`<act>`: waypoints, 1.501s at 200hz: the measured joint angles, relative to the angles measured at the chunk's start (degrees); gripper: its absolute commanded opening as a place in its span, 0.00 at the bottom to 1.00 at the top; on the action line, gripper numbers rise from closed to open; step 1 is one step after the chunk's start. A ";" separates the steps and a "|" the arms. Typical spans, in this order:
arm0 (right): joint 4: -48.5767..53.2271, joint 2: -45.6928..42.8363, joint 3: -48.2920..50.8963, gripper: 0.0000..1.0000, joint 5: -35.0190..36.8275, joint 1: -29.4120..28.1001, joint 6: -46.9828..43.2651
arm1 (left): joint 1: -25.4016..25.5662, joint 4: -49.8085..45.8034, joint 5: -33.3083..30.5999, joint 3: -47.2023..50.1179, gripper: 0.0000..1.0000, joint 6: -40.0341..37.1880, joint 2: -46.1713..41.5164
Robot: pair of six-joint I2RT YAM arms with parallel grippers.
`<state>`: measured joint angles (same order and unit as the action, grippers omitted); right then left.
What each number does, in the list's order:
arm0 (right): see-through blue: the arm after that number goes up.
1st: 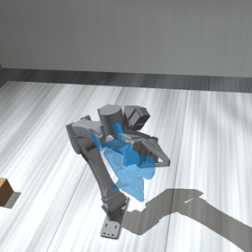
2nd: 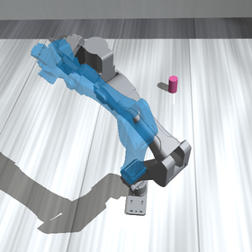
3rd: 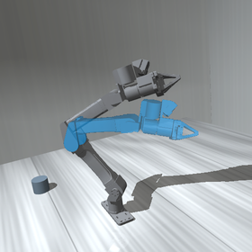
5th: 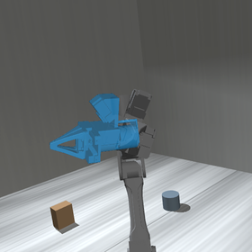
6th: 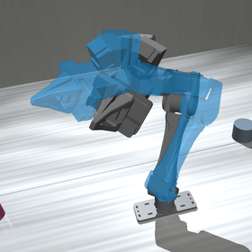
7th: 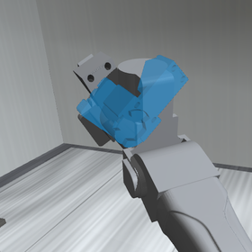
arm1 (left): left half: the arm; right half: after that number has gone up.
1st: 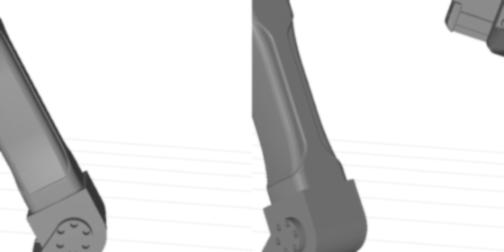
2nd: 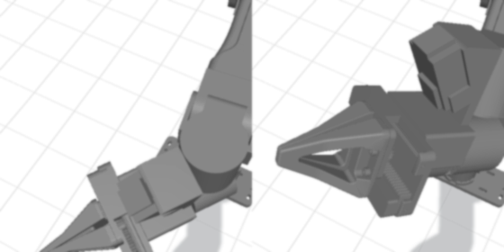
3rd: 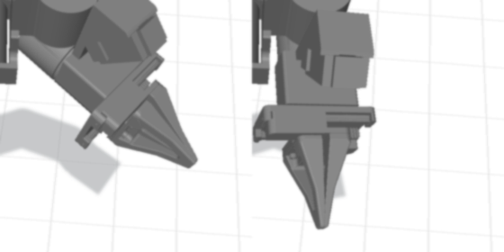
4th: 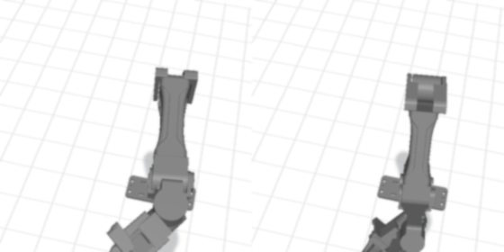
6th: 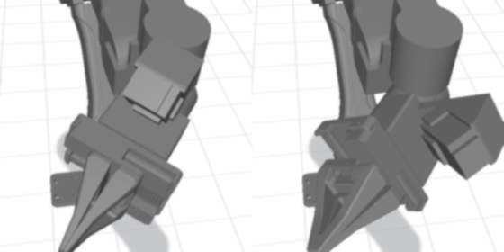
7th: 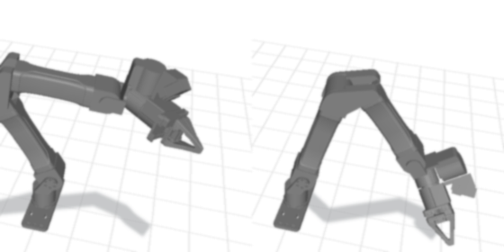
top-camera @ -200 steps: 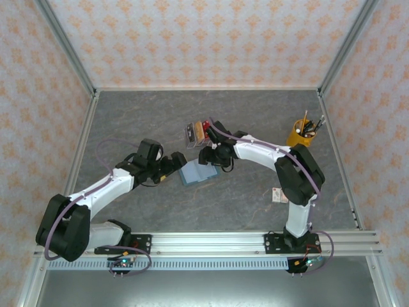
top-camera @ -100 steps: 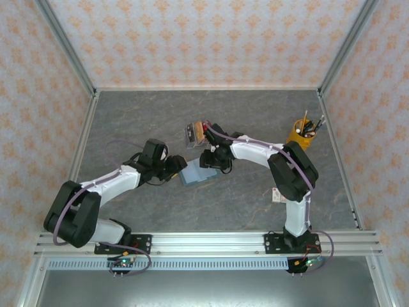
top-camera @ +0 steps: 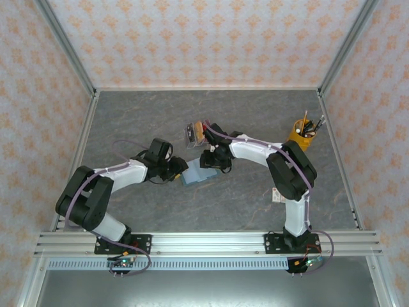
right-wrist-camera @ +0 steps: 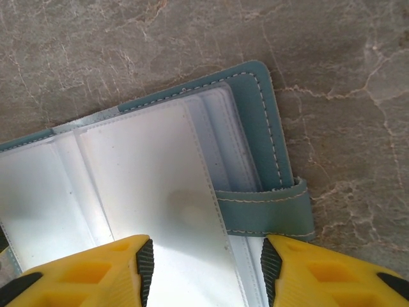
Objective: Take the credit cards out of the card holder
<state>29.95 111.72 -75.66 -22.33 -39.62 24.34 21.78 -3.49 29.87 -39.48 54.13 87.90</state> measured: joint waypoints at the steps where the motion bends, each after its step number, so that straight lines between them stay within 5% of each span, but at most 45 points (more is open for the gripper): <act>1: 0.04 0.02 -0.04 0.50 0.02 0.00 -0.02 | 0.00 0.00 -0.02 0.00 0.38 0.00 0.04; 74: 2.99 1.40 -2.34 0.49 0.09 0.00 -1.27 | 0.74 -0.17 0.02 -1.68 0.40 -0.20 3.04; 140: 3.93 1.70 -2.86 0.45 0.28 0.02 -2.10 | 1.73 0.81 1.53 -3.15 0.08 -1.07 4.42; 188: 4.50 1.92 -3.10 0.44 0.46 0.02 -2.10 | 1.88 4.26 4.17 -3.23 0.01 -1.70 4.42; 226: 4.50 1.92 -3.10 0.43 0.39 0.02 -2.01 | 2.01 5.05 5.97 -4.55 0.08 -2.60 4.55; 264: 3.78 1.11 -2.19 0.45 0.13 0.00 -0.92 | 2.51 4.22 6.80 -7.06 0.25 -4.39 6.01; 300: 3.39 -4.66 1.97 0.61 1.68 0.00 1.33 | 2.49 -1.64 4.37 -10.10 0.45 -7.26 4.42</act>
<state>33.34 107.07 -73.69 -20.64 -39.62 25.67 24.27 -5.13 34.24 -49.58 46.87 92.31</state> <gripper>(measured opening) 0.563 0.391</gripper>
